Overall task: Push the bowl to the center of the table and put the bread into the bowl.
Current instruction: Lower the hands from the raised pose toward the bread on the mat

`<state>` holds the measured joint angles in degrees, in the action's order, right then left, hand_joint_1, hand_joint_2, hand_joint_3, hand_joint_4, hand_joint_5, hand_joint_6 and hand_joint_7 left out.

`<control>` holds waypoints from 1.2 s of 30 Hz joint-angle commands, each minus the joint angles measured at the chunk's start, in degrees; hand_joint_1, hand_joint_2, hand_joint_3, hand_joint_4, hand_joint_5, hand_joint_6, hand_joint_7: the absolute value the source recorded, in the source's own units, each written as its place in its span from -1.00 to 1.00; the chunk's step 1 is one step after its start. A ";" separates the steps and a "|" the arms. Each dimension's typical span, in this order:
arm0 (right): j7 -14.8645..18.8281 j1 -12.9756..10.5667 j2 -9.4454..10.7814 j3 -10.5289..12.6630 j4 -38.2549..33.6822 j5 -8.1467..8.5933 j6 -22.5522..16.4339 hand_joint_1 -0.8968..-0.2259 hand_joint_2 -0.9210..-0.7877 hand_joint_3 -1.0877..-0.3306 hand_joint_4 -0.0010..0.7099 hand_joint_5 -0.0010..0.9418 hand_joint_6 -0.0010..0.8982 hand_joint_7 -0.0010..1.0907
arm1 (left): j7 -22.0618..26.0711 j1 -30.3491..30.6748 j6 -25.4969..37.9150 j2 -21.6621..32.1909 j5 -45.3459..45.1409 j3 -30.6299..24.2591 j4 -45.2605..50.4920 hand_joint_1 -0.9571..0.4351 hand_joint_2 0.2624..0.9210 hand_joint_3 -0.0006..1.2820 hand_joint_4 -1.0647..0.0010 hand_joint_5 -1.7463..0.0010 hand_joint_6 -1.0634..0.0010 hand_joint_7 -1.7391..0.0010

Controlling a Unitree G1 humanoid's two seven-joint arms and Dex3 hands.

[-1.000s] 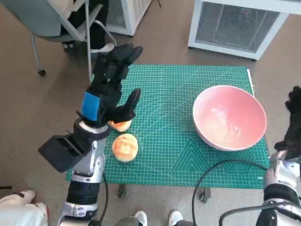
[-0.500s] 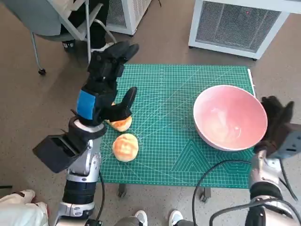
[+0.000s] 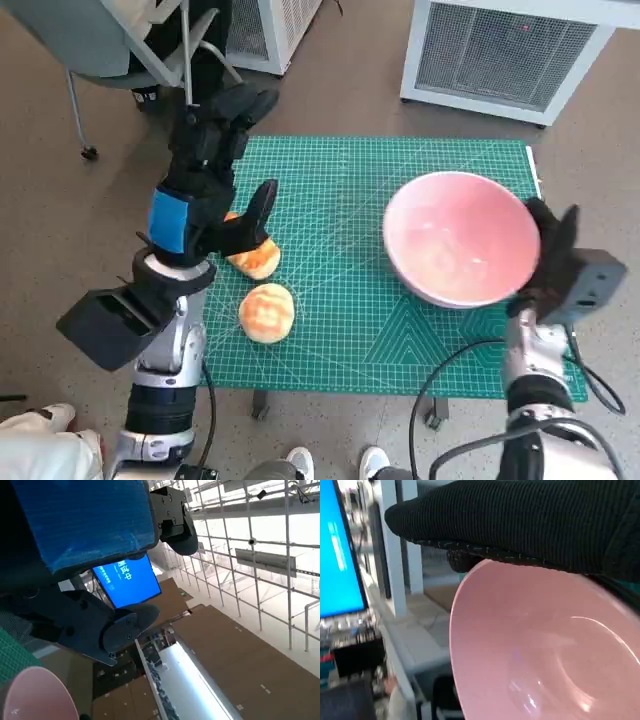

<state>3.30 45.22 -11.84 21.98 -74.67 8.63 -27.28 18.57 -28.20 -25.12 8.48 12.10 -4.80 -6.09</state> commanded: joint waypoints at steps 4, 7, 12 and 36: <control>0.85 1.97 2.10 -1.32 -1.01 -0.94 1.58 0.33 -1.00 -0.13 -0.04 -0.99 -0.77 -0.09 | -1.41 1.62 0.12 0.76 -1.27 -0.75 2.00 -0.06 0.36 0.16 1.00 0.18 1.00 0.00; 0.93 2.87 2.80 -1.62 -1.09 -0.87 1.92 0.35 -1.00 -0.15 -0.05 -0.99 -0.78 -0.08 | -1.86 2.14 0.50 0.95 -1.50 -0.93 2.82 -0.06 0.36 0.15 1.00 0.18 1.00 0.00; 1.23 4.05 3.88 -1.86 -1.14 -0.59 2.41 0.35 -1.00 -0.14 -0.05 -0.99 -0.80 -0.06 | -2.36 3.07 1.23 1.25 -1.42 -1.17 4.19 -0.06 0.38 0.14 1.00 0.18 1.00 -0.01; 0.37 8.84 3.44 -3.09 0.04 -1.77 1.77 0.42 -1.00 -0.12 -0.03 -0.99 -0.81 -0.01 | -1.74 3.87 -3.66 13.69 -12.60 -3.83 -1.22 -0.04 0.52 -0.10 0.87 0.24 0.97 -0.04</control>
<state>4.21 53.79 -7.03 18.97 -74.84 7.27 -24.92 15.68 -23.60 -26.70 17.03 3.27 -7.83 -4.47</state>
